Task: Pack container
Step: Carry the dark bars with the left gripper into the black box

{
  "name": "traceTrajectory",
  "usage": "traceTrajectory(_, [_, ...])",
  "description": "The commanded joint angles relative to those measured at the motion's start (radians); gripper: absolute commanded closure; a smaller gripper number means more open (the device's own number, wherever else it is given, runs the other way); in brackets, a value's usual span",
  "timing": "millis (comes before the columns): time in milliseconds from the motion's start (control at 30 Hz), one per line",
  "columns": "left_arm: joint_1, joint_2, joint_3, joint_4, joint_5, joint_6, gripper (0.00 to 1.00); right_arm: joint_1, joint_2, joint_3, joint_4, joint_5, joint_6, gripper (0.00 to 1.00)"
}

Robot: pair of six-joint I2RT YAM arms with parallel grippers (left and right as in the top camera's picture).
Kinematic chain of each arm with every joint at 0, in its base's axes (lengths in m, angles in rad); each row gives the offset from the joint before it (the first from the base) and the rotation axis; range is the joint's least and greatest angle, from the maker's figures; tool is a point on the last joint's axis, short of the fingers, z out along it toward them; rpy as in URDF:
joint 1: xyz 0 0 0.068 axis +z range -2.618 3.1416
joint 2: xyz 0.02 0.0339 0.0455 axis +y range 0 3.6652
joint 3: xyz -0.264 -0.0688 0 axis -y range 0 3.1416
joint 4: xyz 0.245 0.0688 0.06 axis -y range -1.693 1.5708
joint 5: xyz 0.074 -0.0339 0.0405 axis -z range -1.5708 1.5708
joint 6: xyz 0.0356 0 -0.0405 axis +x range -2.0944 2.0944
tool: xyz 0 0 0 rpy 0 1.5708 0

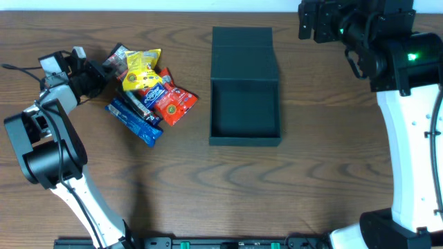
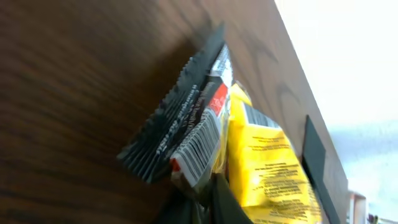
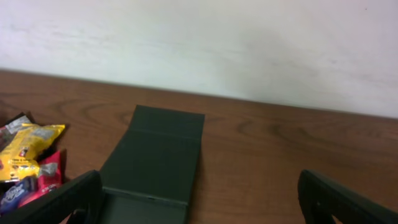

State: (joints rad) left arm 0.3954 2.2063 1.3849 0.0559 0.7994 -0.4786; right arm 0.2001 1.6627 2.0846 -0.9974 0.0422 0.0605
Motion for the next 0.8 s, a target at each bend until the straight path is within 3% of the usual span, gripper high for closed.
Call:
traceTrajectory(0, [-0.002,0.003,0.082,0.008,0.056,-0.034,0.94,-0.012,0.011,-0.004,0.002,0.014,0.013,0.01])
traceTrajectory(267, [-0.002,-0.066,0.222,-0.093,0.023,0.026,0.94,-0.012,0.011,-0.004,0.002,0.014,0.013,0.01])
traceTrajectory(533, [-0.017,-0.235,0.322,-0.401,-0.1,0.275,0.94,-0.012,0.011,-0.004,0.002,0.014,0.013,0.01])
traceTrajectory(767, [-0.11,-0.409,0.324,-0.503,-0.122,0.428,0.94,-0.012,0.011,-0.004,0.019,0.014,0.013,0.01])
